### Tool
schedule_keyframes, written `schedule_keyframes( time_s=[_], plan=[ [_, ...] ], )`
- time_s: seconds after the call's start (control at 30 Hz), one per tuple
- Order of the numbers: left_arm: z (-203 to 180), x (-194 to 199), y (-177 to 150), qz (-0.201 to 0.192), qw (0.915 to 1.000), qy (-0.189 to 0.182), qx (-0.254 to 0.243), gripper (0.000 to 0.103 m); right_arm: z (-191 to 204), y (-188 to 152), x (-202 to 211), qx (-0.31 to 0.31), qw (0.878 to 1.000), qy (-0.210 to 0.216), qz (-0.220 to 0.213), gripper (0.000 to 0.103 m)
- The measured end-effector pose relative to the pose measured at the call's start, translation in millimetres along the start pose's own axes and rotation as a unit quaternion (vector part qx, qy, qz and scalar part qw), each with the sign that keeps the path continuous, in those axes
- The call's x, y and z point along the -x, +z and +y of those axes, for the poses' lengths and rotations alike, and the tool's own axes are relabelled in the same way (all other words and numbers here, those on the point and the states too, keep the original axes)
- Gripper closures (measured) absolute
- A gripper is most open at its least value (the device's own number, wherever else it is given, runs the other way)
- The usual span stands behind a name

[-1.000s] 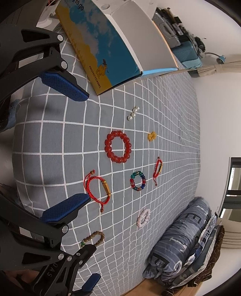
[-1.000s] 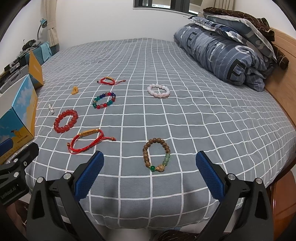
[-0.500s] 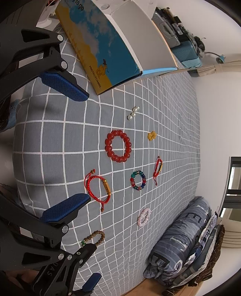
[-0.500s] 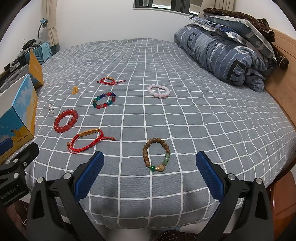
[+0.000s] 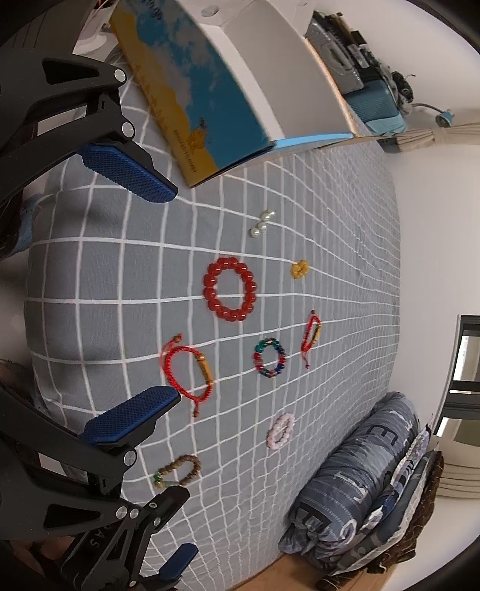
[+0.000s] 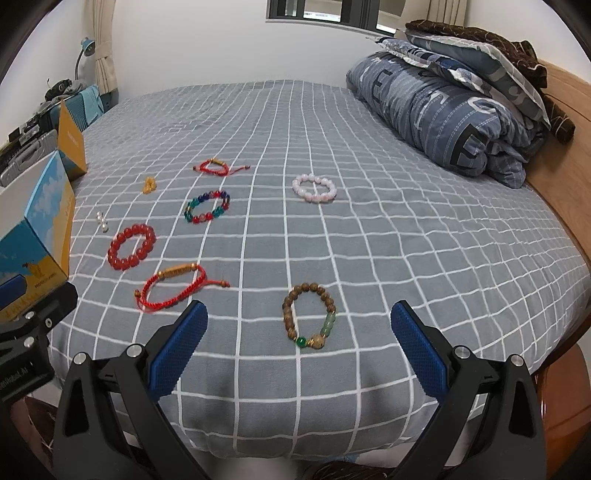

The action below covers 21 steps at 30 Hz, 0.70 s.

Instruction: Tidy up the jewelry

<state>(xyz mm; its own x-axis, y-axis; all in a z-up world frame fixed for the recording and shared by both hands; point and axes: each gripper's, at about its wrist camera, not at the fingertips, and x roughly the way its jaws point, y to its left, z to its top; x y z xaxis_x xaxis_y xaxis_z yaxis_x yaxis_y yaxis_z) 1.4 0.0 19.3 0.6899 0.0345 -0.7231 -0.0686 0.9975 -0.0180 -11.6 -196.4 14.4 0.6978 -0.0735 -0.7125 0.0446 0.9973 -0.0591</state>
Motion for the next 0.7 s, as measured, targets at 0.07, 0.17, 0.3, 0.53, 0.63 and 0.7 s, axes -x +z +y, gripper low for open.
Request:
schedule_keyframes(
  time_s=[0.07, 0.17, 0.3, 0.53, 0.63, 0.7],
  plan=[
    [0, 3, 8, -0.006, 1.0, 0.003, -0.002, 0.006, -4, 8, 2, -0.004, 1.0, 0.0, -0.001, 0.007],
    [0, 4, 26, -0.011, 0.9999, 0.004, -0.004, 0.006, -8, 27, 2, -0.01, 1.0, -0.005, -0.003, 0.007],
    [1, -2, 54, -0.009, 0.9999, 0.005, -0.006, 0.006, -13, 56, -6, -0.016, 1.0, -0.011, -0.004, 0.007],
    [-4, -35, 105, -0.001, 1.0, 0.002, -0.007, 0.006, -11, 109, -43, -0.006, 1.0, -0.019, 0.0, 0.007],
    [-4, -54, 121, 0.005, 0.9999, 0.006, -0.008, 0.006, -11, 127, -65, -0.005, 1.0, -0.021, 0.008, 0.007],
    [-1, -70, 130, 0.012, 0.9999, 0.007, -0.002, 0.006, -10, 140, -84, -0.004, 1.0, -0.025, 0.016, 0.007]
  ],
)
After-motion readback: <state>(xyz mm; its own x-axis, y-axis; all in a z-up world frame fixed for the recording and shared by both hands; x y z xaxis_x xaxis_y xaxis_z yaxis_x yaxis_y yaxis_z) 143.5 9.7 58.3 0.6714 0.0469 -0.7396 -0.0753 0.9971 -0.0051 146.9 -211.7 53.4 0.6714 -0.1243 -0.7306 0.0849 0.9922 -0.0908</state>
